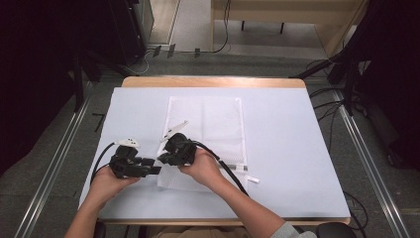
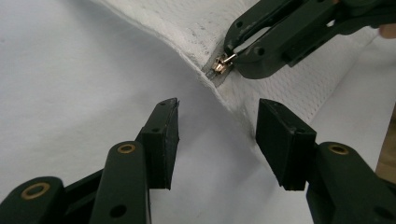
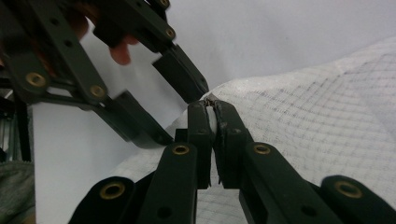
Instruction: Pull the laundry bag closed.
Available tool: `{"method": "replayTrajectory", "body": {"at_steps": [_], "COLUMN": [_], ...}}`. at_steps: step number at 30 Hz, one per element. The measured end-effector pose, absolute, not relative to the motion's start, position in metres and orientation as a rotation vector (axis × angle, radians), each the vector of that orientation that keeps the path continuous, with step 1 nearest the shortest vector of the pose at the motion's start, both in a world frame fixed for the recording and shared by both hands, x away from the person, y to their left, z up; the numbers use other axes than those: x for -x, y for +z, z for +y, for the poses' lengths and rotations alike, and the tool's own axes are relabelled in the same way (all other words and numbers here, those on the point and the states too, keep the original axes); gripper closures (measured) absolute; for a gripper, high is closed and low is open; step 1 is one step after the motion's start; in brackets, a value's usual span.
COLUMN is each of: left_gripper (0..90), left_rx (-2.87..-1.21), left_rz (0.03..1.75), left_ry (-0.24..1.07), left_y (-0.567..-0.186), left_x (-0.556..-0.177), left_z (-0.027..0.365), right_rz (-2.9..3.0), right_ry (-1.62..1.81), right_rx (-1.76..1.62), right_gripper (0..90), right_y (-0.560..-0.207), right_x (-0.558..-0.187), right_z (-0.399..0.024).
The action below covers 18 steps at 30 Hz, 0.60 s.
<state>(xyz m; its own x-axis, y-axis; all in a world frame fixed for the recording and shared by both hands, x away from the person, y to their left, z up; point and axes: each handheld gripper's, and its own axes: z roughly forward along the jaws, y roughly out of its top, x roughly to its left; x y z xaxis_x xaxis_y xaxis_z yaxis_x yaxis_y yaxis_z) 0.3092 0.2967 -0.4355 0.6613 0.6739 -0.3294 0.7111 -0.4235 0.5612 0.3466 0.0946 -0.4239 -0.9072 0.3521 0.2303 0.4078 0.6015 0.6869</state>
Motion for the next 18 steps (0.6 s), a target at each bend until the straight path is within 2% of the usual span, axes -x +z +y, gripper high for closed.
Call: {"method": "replayTrajectory", "body": {"at_steps": [5, 8, 11, 18], "left_gripper": [56.5, 65.2, 70.2, 74.8], "left_rx": [-2.184, -2.201, -2.214, -2.235], "left_rz": [1.091, 1.079, 1.064, 1.024], "left_ry": [-0.095, -0.092, -0.097, -0.086], "left_y": [-0.4382, -0.439, -0.4398, -0.4391], "left_x": [-0.3138, -0.316, -0.3175, -0.3177], "left_z": [0.2913, 0.289, 0.2878, 0.2852], "right_rz": [-2.714, -2.704, -2.707, -2.702], "right_ry": [-1.217, -1.211, -1.197, -1.171], "right_rx": [0.62, 0.602, 0.584, 0.58], "right_gripper": [87.5, 87.4, 87.5, 87.5], "right_y": [-0.4209, -0.4197, -0.4197, -0.422], "right_x": [-0.3446, -0.3435, -0.3448, -0.346], "right_z": [0.0926, 0.0907, 0.0877, 0.0876]}}
